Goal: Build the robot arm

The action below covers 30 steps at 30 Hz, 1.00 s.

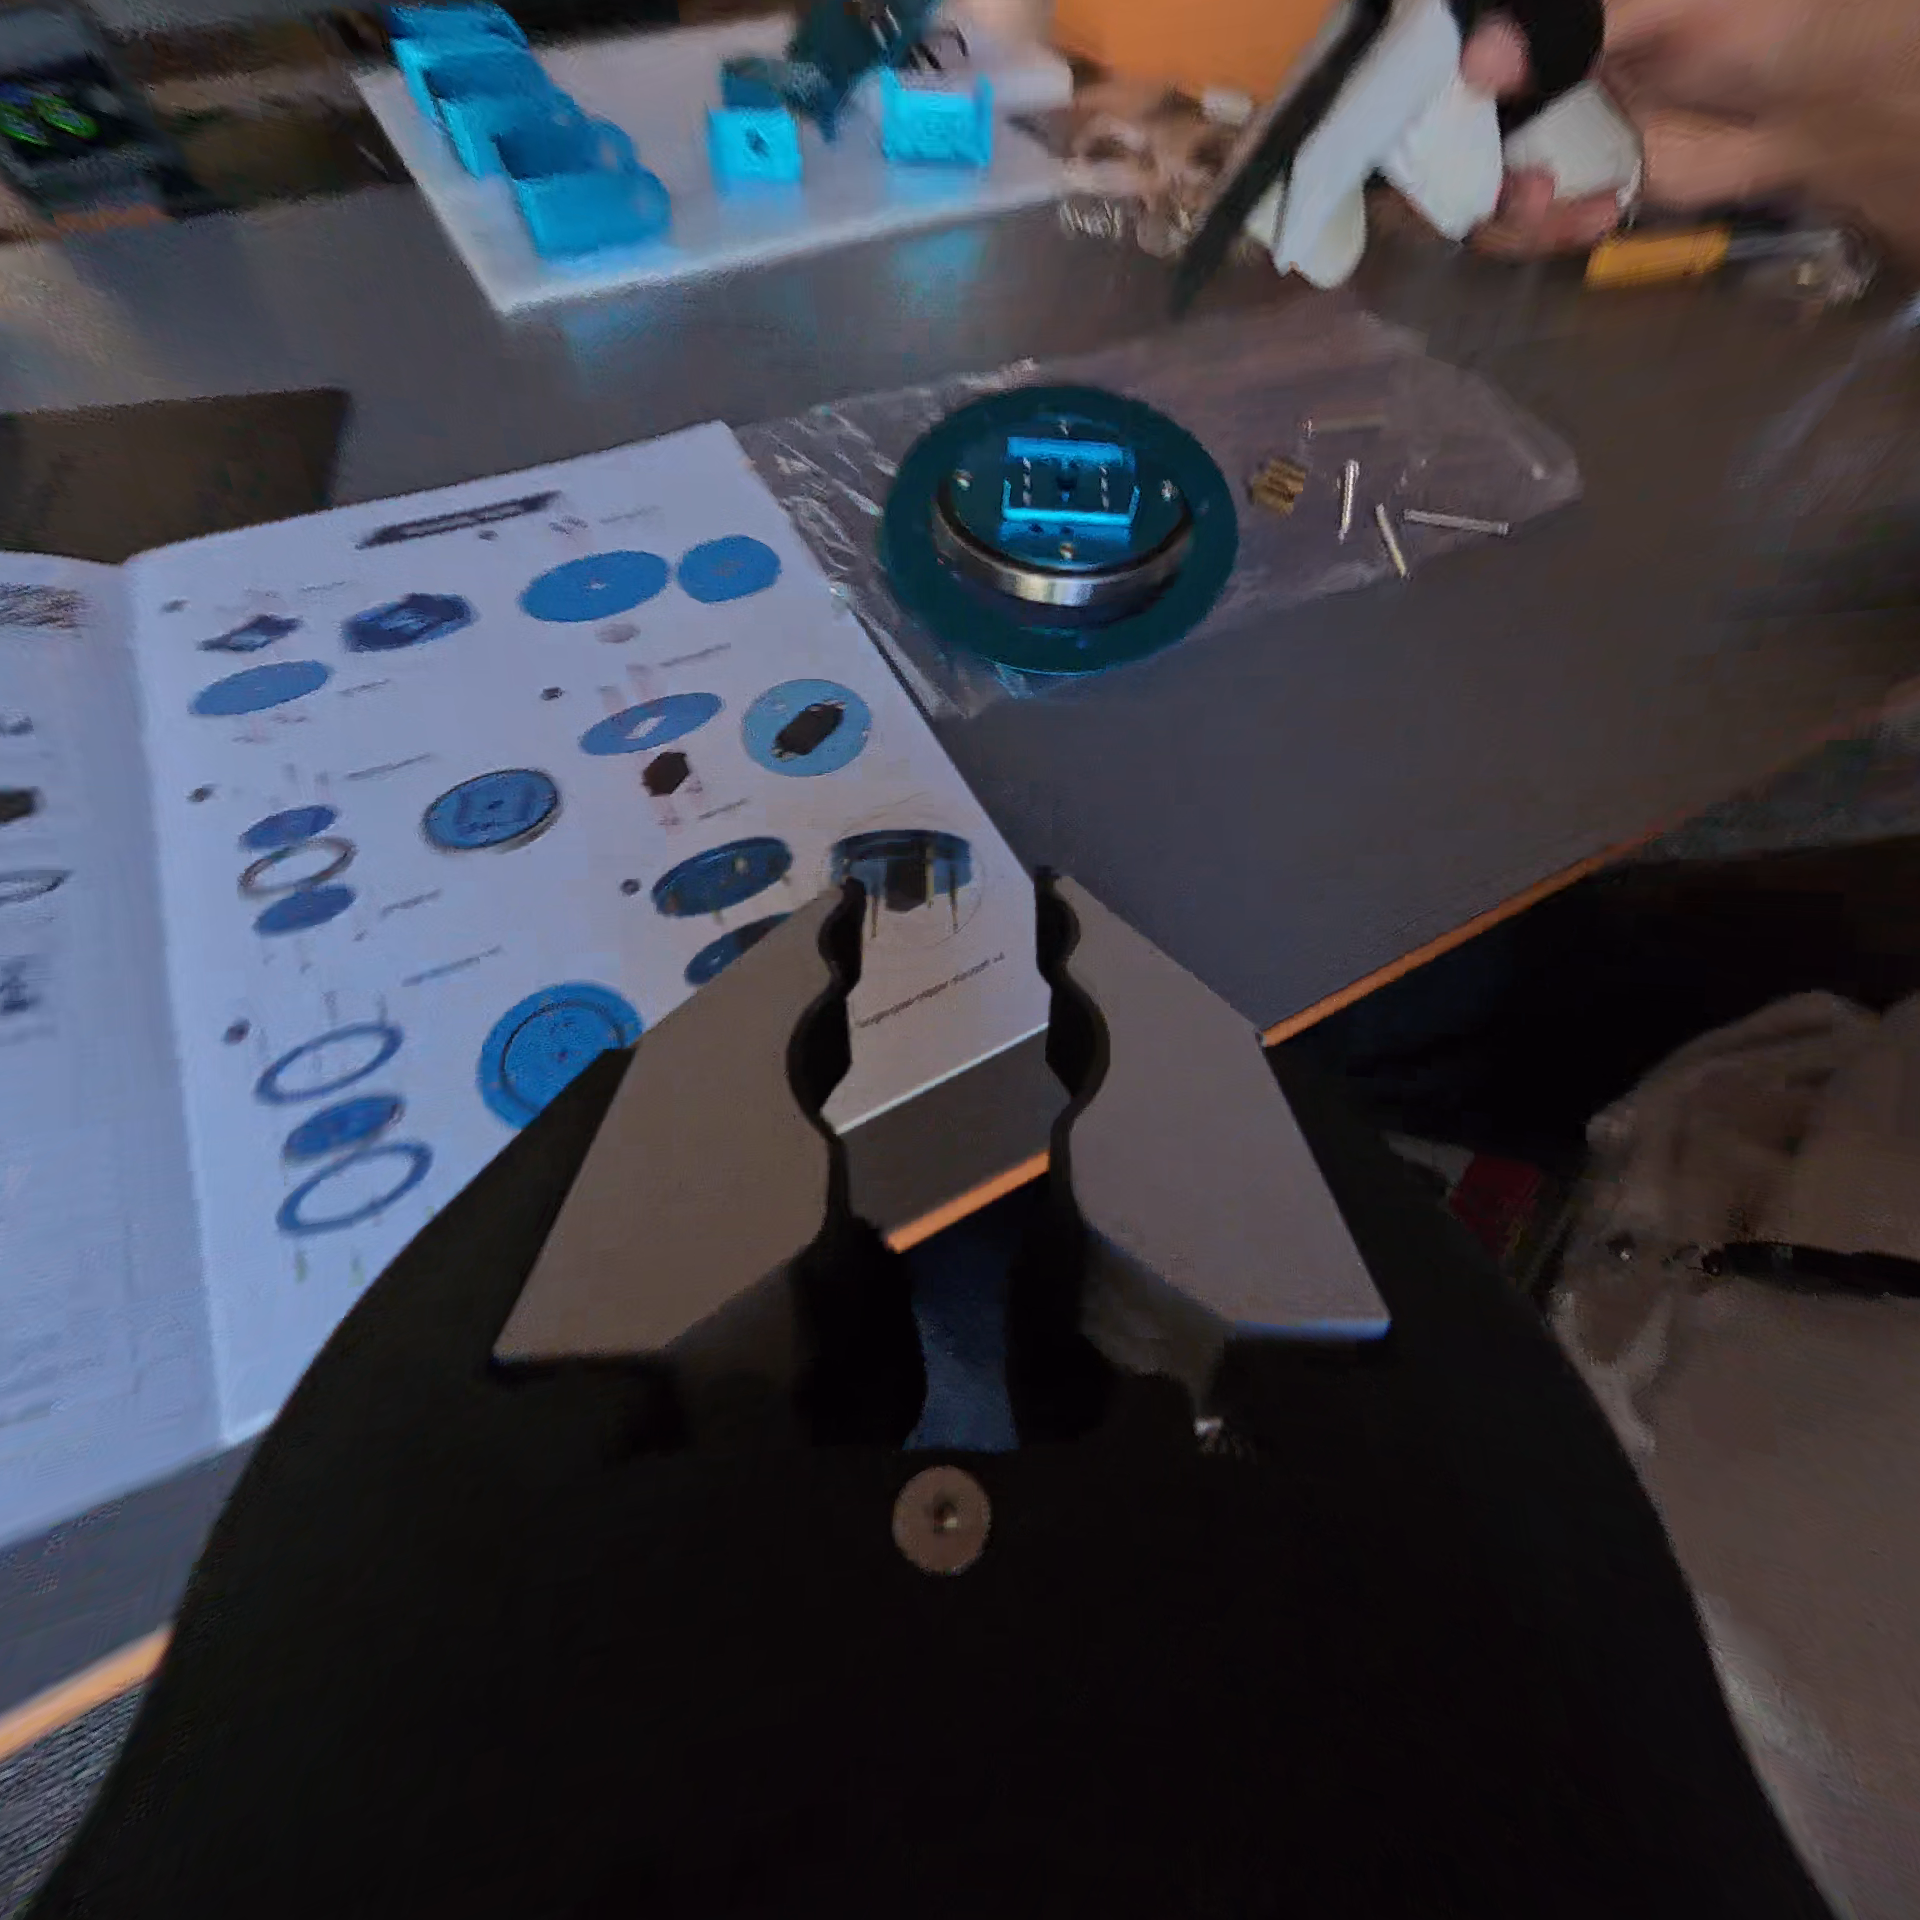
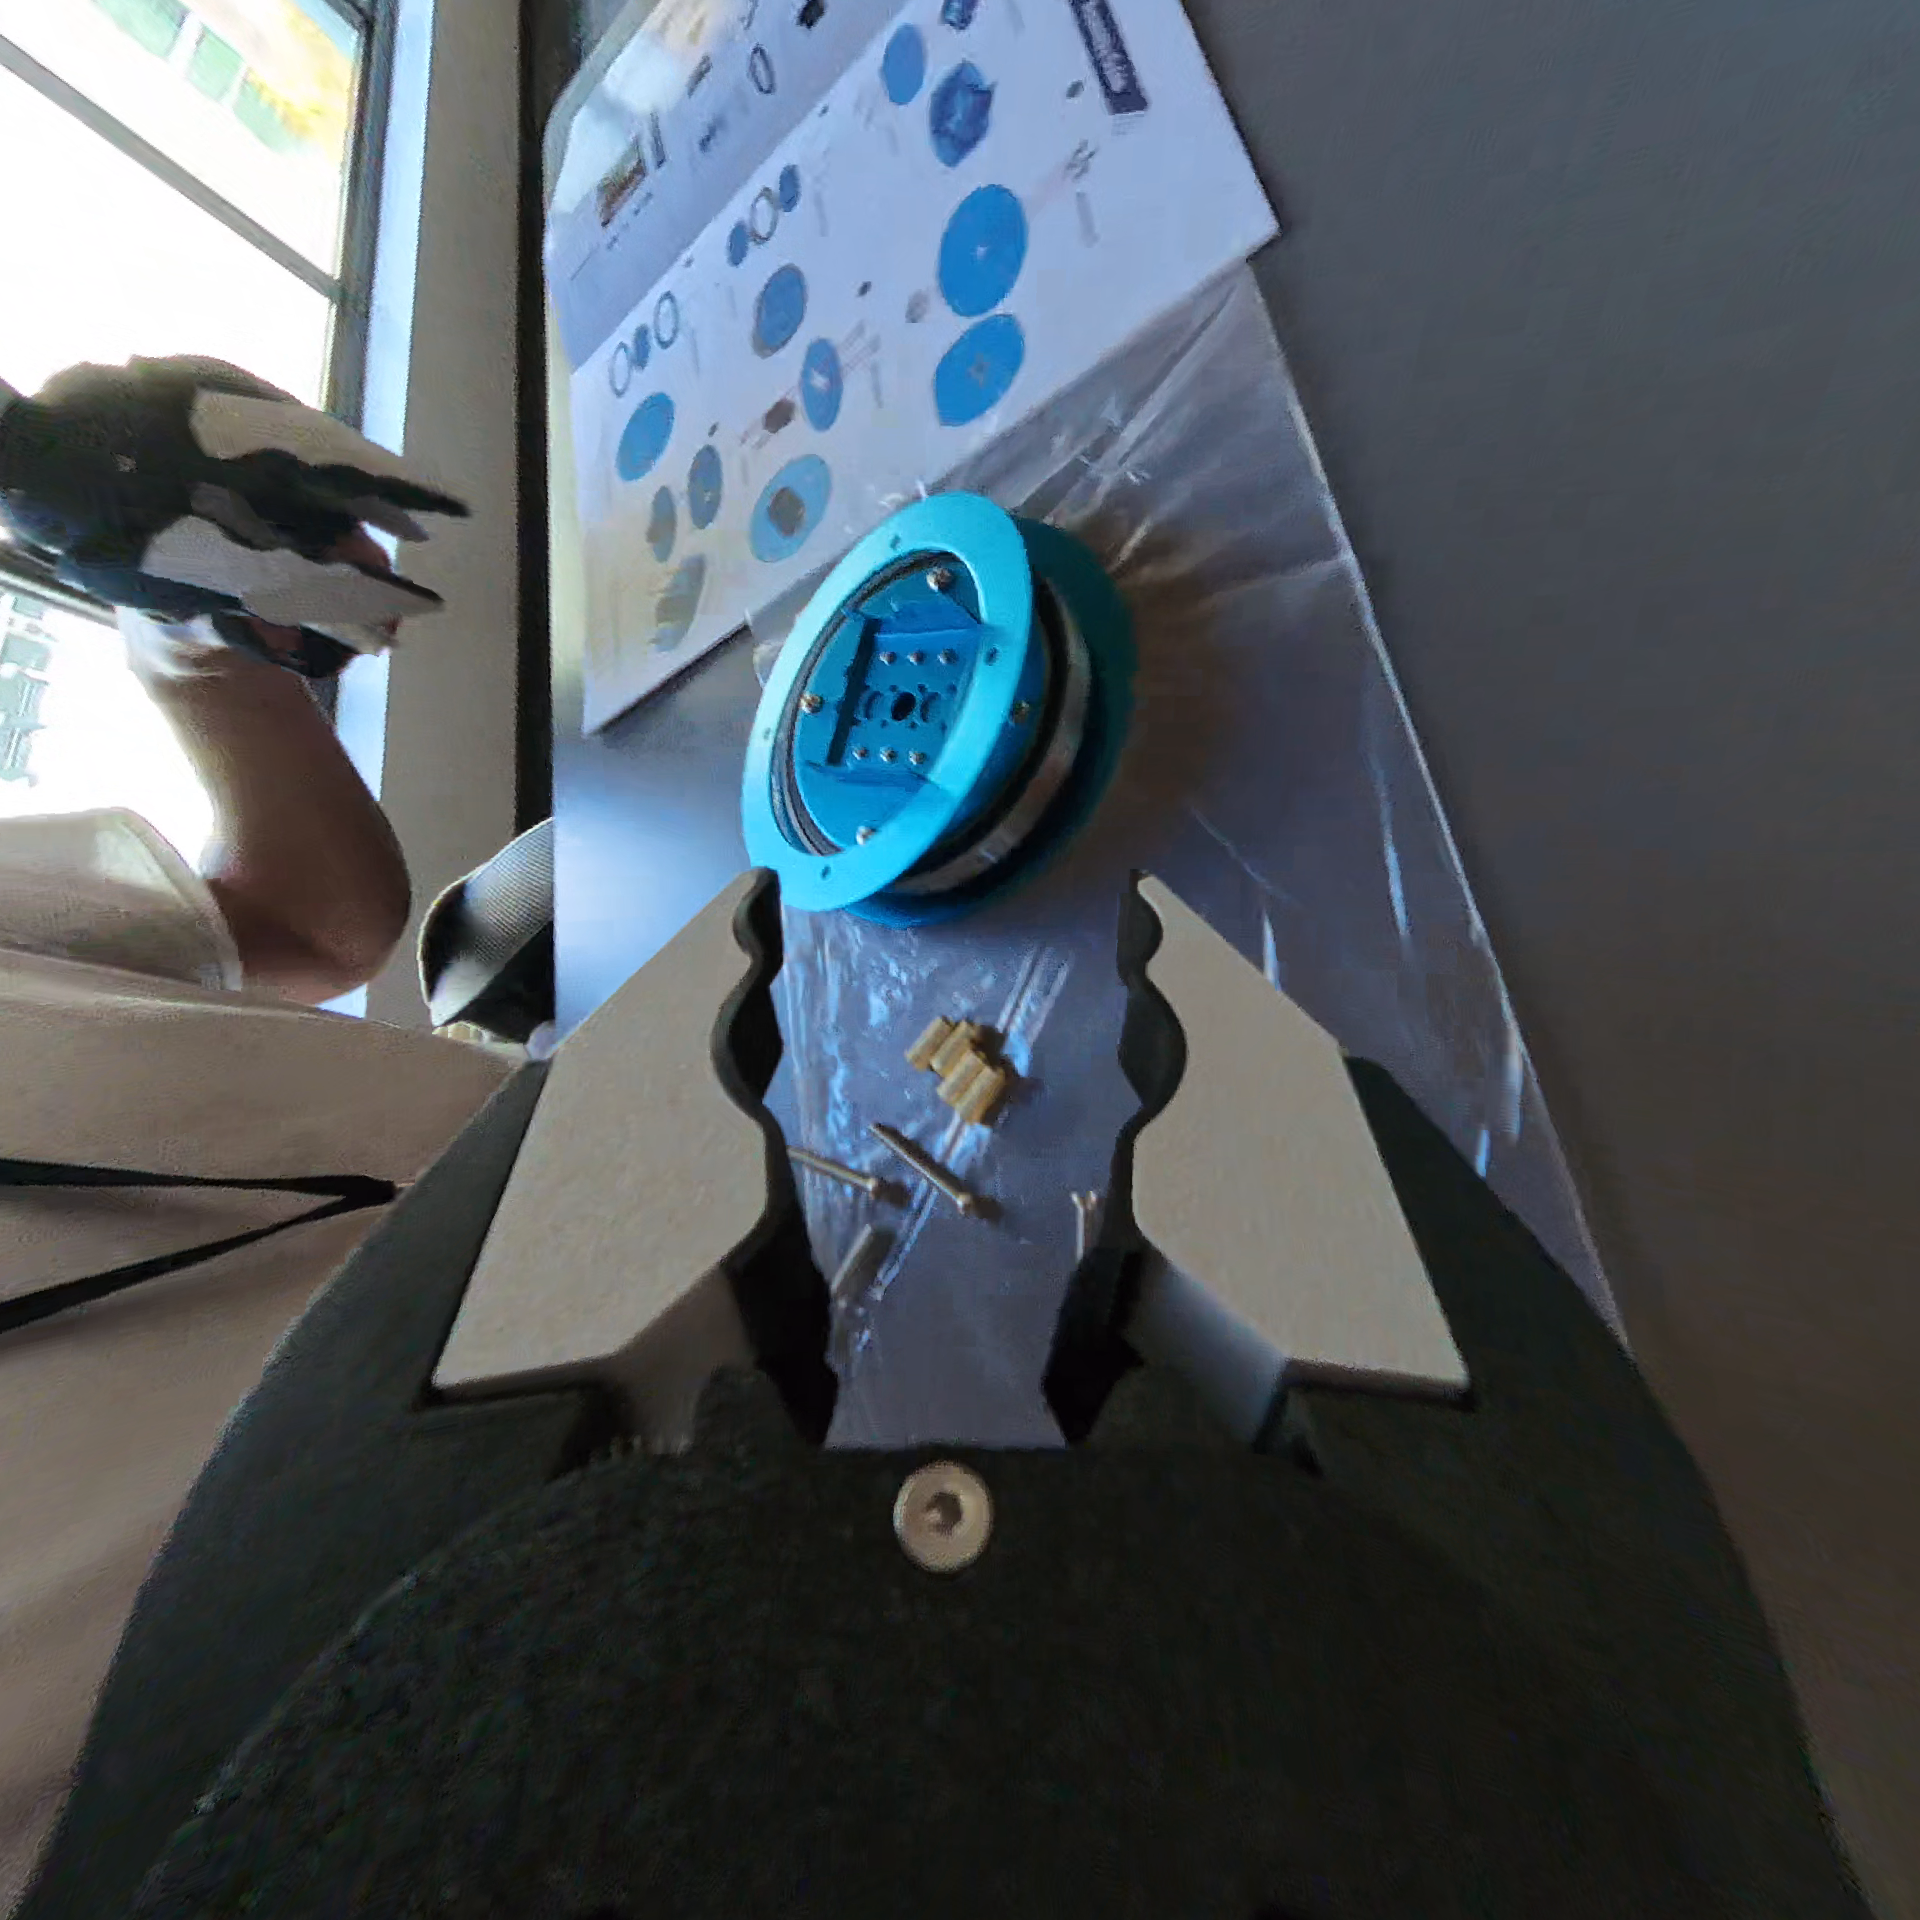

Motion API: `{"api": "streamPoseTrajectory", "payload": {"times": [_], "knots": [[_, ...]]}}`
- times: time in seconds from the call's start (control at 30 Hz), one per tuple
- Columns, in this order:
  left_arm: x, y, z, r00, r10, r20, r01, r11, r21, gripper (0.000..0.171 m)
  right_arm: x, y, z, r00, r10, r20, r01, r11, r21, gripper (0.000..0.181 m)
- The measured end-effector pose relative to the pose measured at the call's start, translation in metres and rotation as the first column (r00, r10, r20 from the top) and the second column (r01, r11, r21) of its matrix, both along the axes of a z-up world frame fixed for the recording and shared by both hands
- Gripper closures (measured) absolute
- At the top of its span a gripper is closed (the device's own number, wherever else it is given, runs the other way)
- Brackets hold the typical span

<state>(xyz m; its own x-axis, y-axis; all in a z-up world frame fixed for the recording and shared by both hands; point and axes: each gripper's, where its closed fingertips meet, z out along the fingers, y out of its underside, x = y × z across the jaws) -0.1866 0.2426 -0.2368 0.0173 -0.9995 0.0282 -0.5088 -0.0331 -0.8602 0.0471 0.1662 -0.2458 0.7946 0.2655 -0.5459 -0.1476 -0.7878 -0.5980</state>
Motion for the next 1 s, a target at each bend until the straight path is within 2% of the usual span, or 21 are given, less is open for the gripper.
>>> {"api": "streamPoseTrajectory", "payload": {"times": [0.07, 0.17, 0.2, 0.27, 0.3, 0.33, 0.4, 0.53, 0.63, 0.73, 0.83, 0.93, 1.0], "knots": [[0.035, -0.003, -0.005, 0.996, -0.046, -0.082, 0.048, 0.999, 0.02, 0.13, -0.009, 0.011, 0.001, 0.999, 0.032, -0.002, -0.032, 0.999, -0.029, 0.11], [0.081, -0.02, -0.014, 0.98, -0.154, -0.125, 0.154, 0.988, -0.009, 0.116, -0.021, 0.016, -0.008, 0.997, 0.065, -0.052, -0.072, 0.988, -0.137, 0.095], [0.093, -0.022, -0.021, 0.975, -0.164, -0.149, 0.163, 0.986, -0.013, 0.109, -0.023, 0.019, -0.009, 0.994, 0.066, -0.084, -0.078, 0.986, -0.15, 0.093], [0.111, -0.017, -0.035, 0.969, -0.142, -0.203, 0.141, 0.99, -0.018, 0.086, -0.024, 0.025, -0.009, 0.989, 0.06, -0.138, -0.08, 0.986, -0.149, 0.095], [0.117, -0.012, -0.039, 0.969, -0.124, -0.212, 0.121, 0.992, -0.026, 0.082, -0.027, 0.024, -0.011, 0.983, 0.07, -0.168, -0.098, 0.982, -0.163, 0.095], [0.122, -0.01, -0.041, 0.971, -0.12, -0.205, 0.112, 0.992, -0.05, 0.082, -0.03, 0.023, -0.012, 0.977, 0.085, -0.197, -0.121, 0.977, -0.178, 0.101], [0.127, -0.012, -0.045, 0.973, -0.127, -0.193, 0.109, 0.989, -0.102, 0.083, -0.029, 0.028, -0.01, 0.969, 0.075, -0.234, -0.113, 0.981, -0.157, 0.135], [0.13, -0.012, -0.058, 0.972, -0.104, -0.213, 0.09, 0.993, -0.071, 0.082, -0.029, 0.024, -0.028, 0.966, 0.107, -0.235, -0.161, 0.961, -0.225, 0.168], [0.132, -0.014, -0.055, 0.974, -0.096, -0.206, 0.083, 0.994, -0.07, 0.086, -0.028, 0.029, -0.028, 0.958, 0.108, -0.265, -0.167, 0.963, -0.214, 0.177], [0.135, -0.012, -0.048, 0.977, -0.091, -0.192, 0.084, 0.996, -0.044, 0.09, -0.026, 0.03, -0.028, 0.952, 0.099, -0.289, -0.164, 0.963, -0.212, 0.178], [0.136, -0.013, -0.037, 0.983, -0.099, -0.154, 0.094, 0.995, -0.042, 0.091, -0.014, 0.026, -0.008, 0.92, 0.075, -0.384, -0.148, 0.975, -0.165, 0.181], [0.138, -0.018, -0.026, 0.986, -0.14, -0.096, 0.134, 0.989, -0.069, 0.091, 0.004, 0.017, 0.02, 0.849, 0.062, -0.524, -0.136, 0.985, -0.104, 0.181], [0.142, -0.024, -0.019, 0.982, -0.187, -0.039, 0.182, 0.978, -0.107, 0.09, 0.009, 0.009, 0.041, 0.72, 0.077, -0.69, -0.165, 0.984, -0.062, 0.181]]}}
